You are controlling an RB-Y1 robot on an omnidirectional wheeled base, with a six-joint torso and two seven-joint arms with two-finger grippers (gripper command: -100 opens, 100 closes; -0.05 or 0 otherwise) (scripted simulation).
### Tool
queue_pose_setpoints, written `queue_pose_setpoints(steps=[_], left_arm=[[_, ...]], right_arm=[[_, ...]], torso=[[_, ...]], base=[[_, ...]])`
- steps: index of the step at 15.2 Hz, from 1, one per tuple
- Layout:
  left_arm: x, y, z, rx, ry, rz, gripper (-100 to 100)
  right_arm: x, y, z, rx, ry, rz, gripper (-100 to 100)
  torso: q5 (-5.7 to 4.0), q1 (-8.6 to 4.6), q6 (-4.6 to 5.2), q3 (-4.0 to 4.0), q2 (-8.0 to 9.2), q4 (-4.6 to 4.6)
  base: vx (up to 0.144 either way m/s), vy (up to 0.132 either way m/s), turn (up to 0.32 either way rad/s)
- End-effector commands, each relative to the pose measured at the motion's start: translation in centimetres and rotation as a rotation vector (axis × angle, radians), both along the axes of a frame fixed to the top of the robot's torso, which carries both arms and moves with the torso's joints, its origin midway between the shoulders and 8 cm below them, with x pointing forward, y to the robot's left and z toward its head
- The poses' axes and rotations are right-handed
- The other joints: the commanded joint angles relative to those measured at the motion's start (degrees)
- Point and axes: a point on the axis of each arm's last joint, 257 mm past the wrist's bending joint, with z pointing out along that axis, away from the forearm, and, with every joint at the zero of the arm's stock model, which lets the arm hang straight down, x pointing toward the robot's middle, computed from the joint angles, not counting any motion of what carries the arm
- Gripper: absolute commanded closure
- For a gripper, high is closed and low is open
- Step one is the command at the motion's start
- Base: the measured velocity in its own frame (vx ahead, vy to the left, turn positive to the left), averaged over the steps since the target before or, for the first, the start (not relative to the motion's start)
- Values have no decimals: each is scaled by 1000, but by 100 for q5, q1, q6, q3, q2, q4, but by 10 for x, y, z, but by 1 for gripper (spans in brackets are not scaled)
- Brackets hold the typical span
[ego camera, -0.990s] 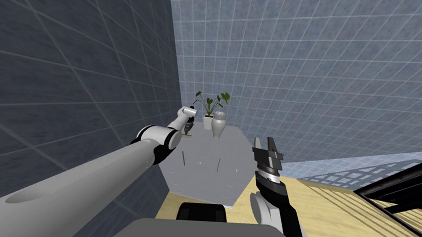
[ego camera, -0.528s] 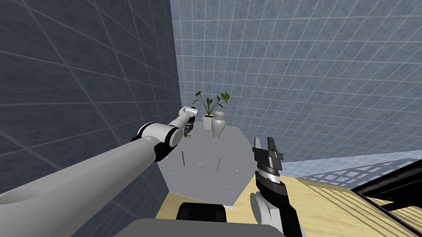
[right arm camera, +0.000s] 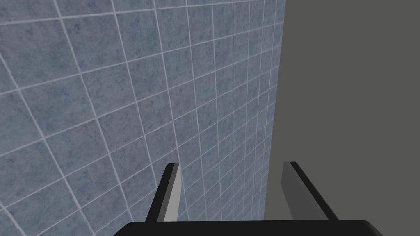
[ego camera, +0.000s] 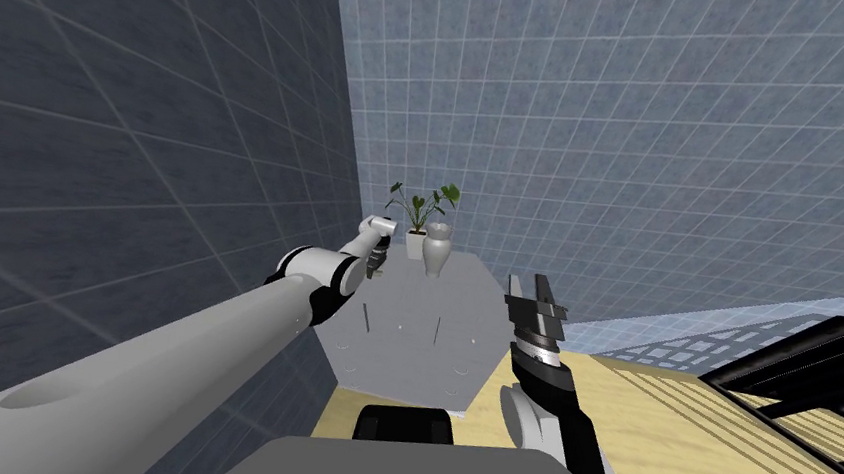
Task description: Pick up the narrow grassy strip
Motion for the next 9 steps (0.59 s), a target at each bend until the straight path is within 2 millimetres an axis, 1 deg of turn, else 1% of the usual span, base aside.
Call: queue_pose_setpoints(steps=[1, 2, 3, 5, 6, 9], left_arm=[[2, 0, -5, 0, -1, 0, -100], [2, 0, -5, 0, -1, 0, -100], [2, 2, -12, 0, -1, 0, -100], [1, 1, -10, 0, 0, 0, -100], [1, 1, -10, 0, 0, 0, 100], [1, 1, -10, 0, -2, 1, 100]], right_arm=[[0, 0, 0, 0, 0, 0, 0], [0, 0, 0, 0, 0, 0, 0], [0, 0, 0, 0, 0, 0, 0], [0, 0, 0, 0, 0, 0, 0], [0, 0, 0, 0, 0, 0, 0], [0, 0, 0, 0, 0, 0, 0]], torso=[[0, 0, 0, 0, 0, 0], [0, 0, 0, 0, 0, 1], [-1, -1, 0, 1, 1, 1], [-1, -1, 0, 1, 1, 1], [0, 0, 1, -1, -1, -1], [1, 0, 5, -10, -12, -7]], base=[[0, 0, 0], [0, 0, 0], [0, 0, 0], [0, 0, 0], [0, 0, 0], [0, 0, 0]])
